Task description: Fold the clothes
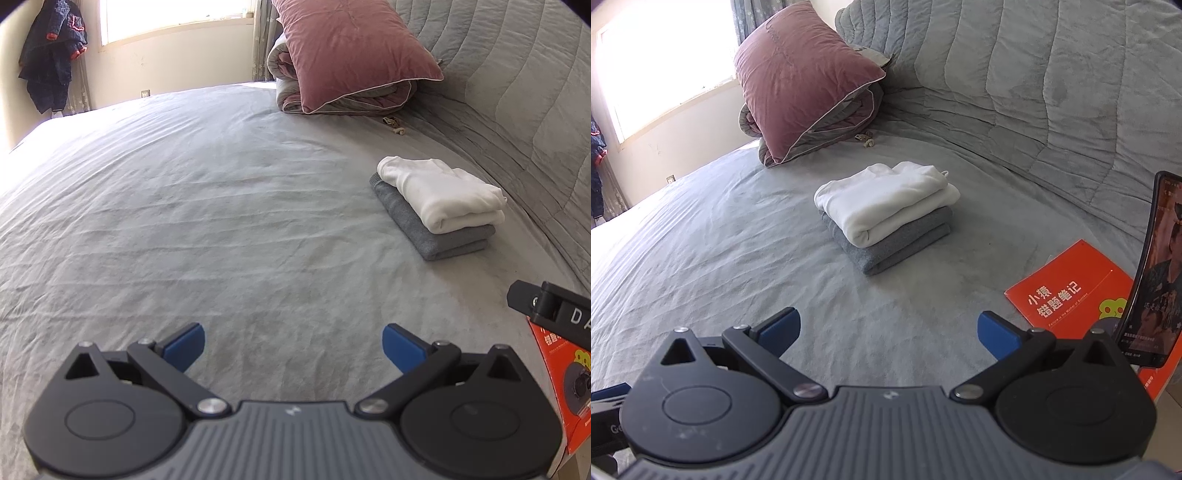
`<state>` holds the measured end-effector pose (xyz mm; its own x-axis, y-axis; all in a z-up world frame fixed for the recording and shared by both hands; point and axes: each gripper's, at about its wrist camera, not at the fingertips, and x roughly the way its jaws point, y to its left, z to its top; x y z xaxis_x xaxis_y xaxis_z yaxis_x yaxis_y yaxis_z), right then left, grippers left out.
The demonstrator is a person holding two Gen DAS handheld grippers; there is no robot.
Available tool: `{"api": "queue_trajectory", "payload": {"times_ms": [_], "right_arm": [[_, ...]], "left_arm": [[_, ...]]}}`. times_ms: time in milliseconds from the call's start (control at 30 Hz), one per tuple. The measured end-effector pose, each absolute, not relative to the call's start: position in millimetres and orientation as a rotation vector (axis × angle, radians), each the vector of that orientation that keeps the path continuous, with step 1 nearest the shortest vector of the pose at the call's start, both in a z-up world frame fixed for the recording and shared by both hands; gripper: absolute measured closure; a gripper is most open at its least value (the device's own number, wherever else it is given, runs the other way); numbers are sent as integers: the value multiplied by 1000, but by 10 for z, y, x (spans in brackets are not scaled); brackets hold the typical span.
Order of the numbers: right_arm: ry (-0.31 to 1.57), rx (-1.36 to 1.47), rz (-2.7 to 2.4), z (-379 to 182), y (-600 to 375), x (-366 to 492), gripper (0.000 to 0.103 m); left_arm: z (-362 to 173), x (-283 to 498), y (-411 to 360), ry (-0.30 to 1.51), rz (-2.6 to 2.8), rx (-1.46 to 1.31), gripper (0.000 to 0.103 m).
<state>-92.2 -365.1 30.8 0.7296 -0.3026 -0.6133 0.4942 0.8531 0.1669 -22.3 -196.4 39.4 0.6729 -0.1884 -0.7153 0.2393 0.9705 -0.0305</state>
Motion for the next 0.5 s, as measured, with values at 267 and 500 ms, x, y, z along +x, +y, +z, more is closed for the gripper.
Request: {"api": "queue_trajectory", "payload": {"times_ms": [267,500], "right_arm": [[651,314,-439,236,-3523,-902,0],[653,319,-444,159,-3391,-970,0]], "left_arm": [[318,-246,-1871,786,-225,66,1],[319,-315,-1742,744,-207,81,1]]}}
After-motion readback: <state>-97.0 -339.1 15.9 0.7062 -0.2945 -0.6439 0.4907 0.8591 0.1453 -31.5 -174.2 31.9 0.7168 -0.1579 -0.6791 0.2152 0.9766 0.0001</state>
